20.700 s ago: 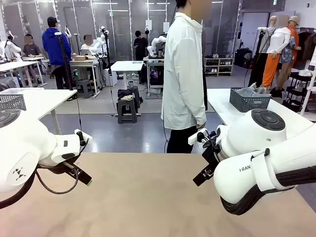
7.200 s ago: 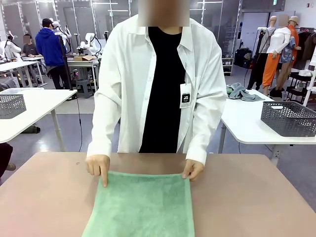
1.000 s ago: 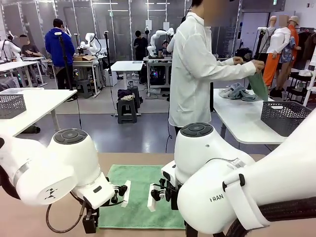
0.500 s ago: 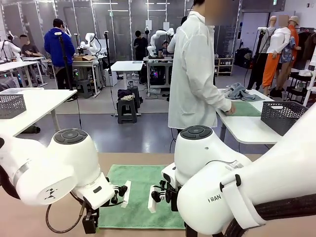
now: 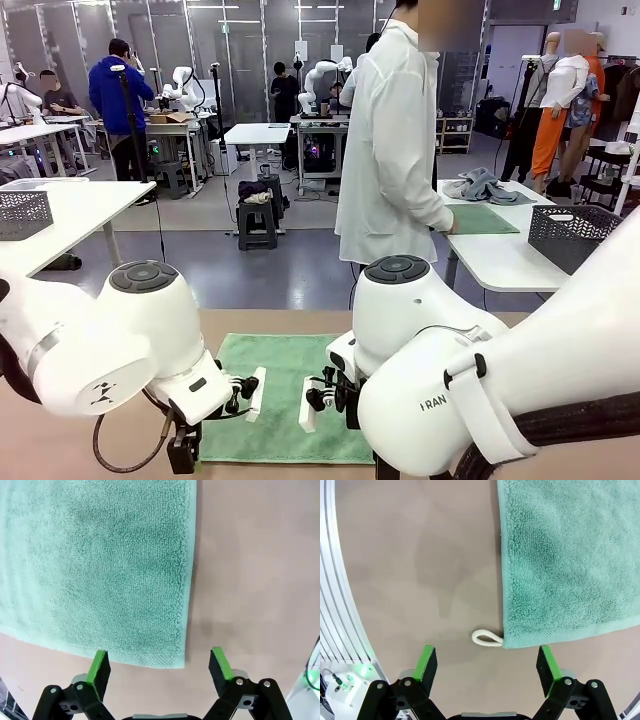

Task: Fold the towels and place them in the basket.
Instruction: When a person lays out a Towel with hook on the table, fold it in half twice.

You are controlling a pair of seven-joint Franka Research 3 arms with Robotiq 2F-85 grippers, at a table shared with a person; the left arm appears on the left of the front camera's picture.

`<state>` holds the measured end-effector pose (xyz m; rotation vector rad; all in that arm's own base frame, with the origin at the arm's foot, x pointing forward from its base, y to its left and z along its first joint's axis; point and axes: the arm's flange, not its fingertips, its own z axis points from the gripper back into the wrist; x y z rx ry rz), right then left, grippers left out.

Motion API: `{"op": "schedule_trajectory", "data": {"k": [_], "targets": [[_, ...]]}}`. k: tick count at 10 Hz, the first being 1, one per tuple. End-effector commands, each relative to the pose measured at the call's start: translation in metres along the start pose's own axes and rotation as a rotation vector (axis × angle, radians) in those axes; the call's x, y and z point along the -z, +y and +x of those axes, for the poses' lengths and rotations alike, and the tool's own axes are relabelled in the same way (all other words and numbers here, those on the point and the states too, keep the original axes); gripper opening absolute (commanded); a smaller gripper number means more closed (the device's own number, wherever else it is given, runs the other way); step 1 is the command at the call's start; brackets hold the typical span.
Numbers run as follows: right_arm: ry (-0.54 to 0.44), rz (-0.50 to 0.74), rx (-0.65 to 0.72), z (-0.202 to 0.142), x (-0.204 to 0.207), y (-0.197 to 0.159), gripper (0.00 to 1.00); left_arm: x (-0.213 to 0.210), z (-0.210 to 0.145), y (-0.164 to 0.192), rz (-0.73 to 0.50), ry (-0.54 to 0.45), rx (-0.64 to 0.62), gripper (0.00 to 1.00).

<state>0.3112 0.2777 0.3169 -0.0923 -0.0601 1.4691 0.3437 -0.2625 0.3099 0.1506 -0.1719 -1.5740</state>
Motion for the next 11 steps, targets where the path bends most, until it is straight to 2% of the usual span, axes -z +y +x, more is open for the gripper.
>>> {"op": "schedule_trajectory", "data": {"k": [1, 3, 6, 11], "targets": [[-0.042, -0.004, -0.034, -0.006, 0.009, 0.005, 1.0, -0.001, -0.011, -0.014, -0.007, -0.035, 0.04, 1.0], [-0.066, -0.011, -0.065, -0.01, 0.011, 0.004, 1.0, -0.002, -0.016, -0.018, -0.033, -0.039, 0.07, 1.0], [-0.056, -0.004, -0.04, -0.015, 0.015, 0.004, 1.0, -0.002, -0.022, -0.024, -0.065, -0.059, 0.114, 1.0], [-0.072, 0.026, -0.029, -0.032, 0.018, 0.001, 1.0, 0.004, -0.028, -0.028, -0.093, -0.021, 0.076, 1.0]]}}
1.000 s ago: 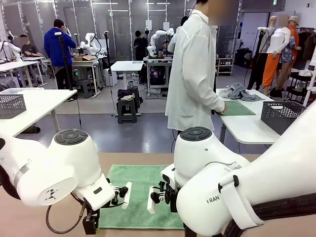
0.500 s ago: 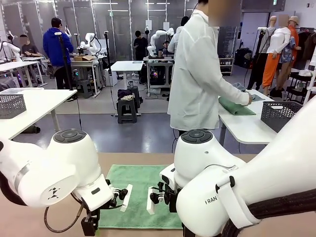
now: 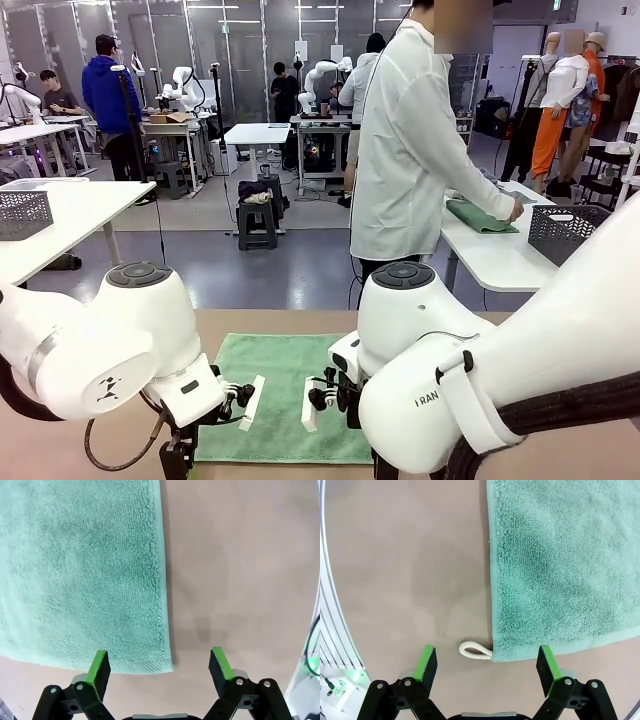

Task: Fold the towels and place them in the basket.
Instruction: When a person lays out a Towel with hook on the table, fold it in half twice.

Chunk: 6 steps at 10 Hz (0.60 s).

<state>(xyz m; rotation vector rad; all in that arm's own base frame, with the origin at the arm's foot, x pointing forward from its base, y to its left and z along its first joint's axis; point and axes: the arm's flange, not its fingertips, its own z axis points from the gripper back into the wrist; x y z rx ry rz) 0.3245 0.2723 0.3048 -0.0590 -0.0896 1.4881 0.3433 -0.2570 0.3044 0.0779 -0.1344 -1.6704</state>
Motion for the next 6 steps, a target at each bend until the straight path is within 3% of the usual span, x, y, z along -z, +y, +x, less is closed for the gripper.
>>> {"op": "schedule_trajectory", "data": {"k": [1, 6], "targets": [[-0.03, 0.03, -0.012, -0.0317, 0.0054, 0.0124, 1.0, 0.0023, -0.0221, -0.0268, -0.023, 0.008, -0.021, 1.0], [-0.039, 0.053, -0.029, -0.0388, 0.0144, 0.0079, 1.0, 0.0068, -0.0284, -0.0208, -0.013, -0.007, -0.05, 1.0]]}}
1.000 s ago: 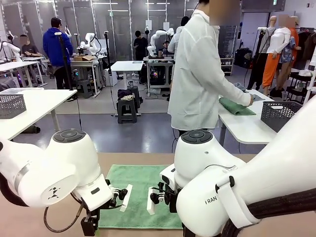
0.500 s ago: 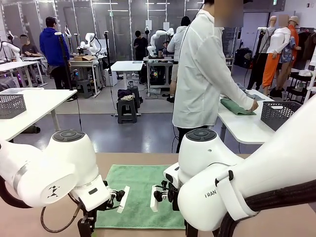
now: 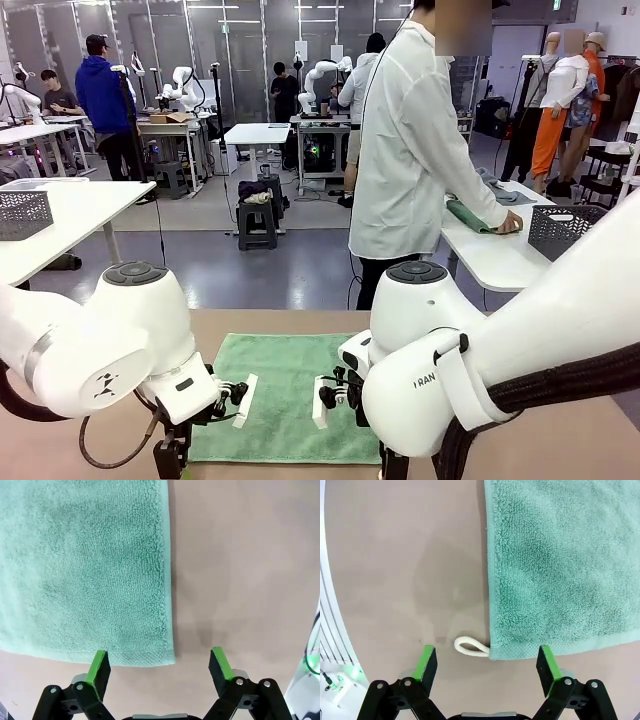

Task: Fold the towels and place them in the basket.
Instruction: When a person lays out a Towel with hook on the table, fold it in half twice.

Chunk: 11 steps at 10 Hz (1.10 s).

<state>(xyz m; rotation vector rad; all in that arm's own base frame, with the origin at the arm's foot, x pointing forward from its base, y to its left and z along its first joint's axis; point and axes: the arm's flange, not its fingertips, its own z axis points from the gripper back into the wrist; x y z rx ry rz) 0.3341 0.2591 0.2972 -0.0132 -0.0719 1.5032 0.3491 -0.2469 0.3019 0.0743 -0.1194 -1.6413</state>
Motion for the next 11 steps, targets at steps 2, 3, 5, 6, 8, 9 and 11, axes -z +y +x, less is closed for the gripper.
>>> {"op": "schedule_trajectory", "data": {"k": [2, 3, 5, 6, 8, 9, 11], "targets": [[-0.018, 0.009, -0.003, -0.0274, 0.0086, 0.0189, 1.0, 0.0055, -0.0168, -0.0234, -0.006, -0.016, -0.022, 1.0], [-0.005, -0.019, 0.003, -0.0275, 0.0095, 0.0189, 1.0, 0.0069, -0.0162, -0.0214, -0.004, -0.011, -0.018, 1.0], [-0.004, -0.015, 0.005, -0.0267, 0.0126, 0.0178, 0.8, 0.0082, -0.0156, -0.0206, -0.008, -0.014, -0.02, 0.8], [-0.002, -0.008, 0.005, -0.0261, 0.0136, 0.0172, 0.8, 0.0079, -0.0156, -0.0203, -0.008, -0.014, -0.023, 0.8], [-0.003, -0.007, 0.001, -0.025, 0.0142, 0.0154, 0.8, 0.0075, -0.0159, -0.0188, 0.001, -0.015, -0.03, 0.8], [-0.005, -0.015, -0.001, -0.0249, 0.014, 0.0147, 0.67, 0.0077, -0.0152, -0.0182, 0.023, 0.013, -0.03, 0.73], [0.0, -0.007, 0.008, -0.0231, 0.0141, 0.0132, 0.62, 0.0054, -0.0147, -0.0175, 0.034, -0.004, -0.037, 0.62]]}}
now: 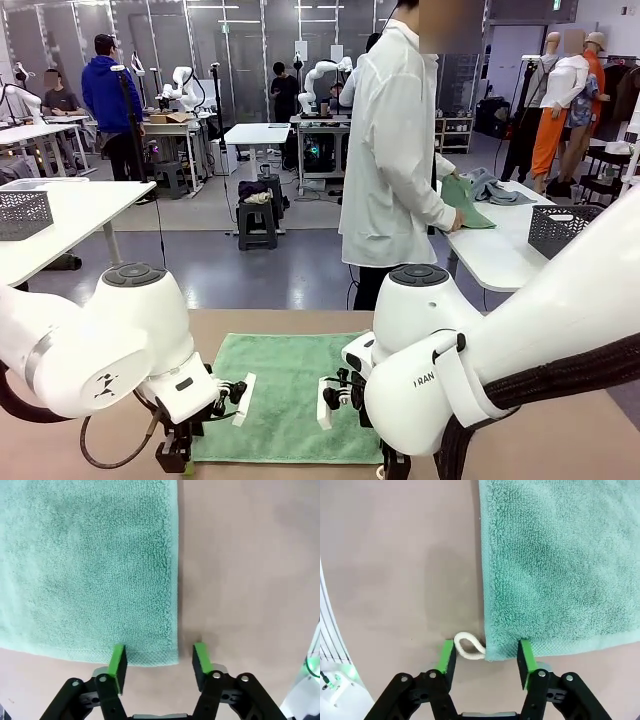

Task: Fold the towels and place them in the basket.
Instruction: When a person lays out a Towel with hook on the table, fold it in half twice.

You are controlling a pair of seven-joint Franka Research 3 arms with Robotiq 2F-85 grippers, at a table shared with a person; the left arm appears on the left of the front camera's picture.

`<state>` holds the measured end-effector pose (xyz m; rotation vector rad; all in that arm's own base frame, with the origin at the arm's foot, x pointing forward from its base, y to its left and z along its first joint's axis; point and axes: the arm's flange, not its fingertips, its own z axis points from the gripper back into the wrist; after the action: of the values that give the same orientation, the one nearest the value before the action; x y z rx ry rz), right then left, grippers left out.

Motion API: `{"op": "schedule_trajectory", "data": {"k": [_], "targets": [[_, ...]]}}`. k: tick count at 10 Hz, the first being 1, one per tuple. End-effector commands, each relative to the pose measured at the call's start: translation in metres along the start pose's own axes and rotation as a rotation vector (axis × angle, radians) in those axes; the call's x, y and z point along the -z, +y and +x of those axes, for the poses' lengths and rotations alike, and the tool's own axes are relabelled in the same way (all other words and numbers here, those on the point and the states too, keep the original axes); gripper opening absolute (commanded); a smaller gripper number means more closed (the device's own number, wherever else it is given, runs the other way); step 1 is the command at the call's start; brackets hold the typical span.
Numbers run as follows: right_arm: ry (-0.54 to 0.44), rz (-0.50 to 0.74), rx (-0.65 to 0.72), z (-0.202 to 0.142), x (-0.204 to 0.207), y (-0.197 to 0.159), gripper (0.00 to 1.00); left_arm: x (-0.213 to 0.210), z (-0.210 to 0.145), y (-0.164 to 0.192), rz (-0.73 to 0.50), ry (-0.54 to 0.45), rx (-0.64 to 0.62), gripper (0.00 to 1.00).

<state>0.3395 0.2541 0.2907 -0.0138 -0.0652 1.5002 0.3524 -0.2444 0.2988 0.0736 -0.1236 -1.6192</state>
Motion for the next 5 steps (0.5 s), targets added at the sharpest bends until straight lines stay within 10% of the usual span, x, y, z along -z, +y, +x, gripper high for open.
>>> {"op": "schedule_trajectory", "data": {"k": [1, 5], "targets": [[-0.002, -0.006, 0.007, -0.0177, 0.007, 0.0171, 0.62, 0.0021, -0.0123, -0.0178, 0.024, -0.002, -0.015, 0.62], [-0.003, 0.01, 0.01, -0.0163, 0.0069, 0.0127, 0.44, 0.0027, -0.0118, -0.0138, 0.005, 0.005, -0.023, 0.54]]}}
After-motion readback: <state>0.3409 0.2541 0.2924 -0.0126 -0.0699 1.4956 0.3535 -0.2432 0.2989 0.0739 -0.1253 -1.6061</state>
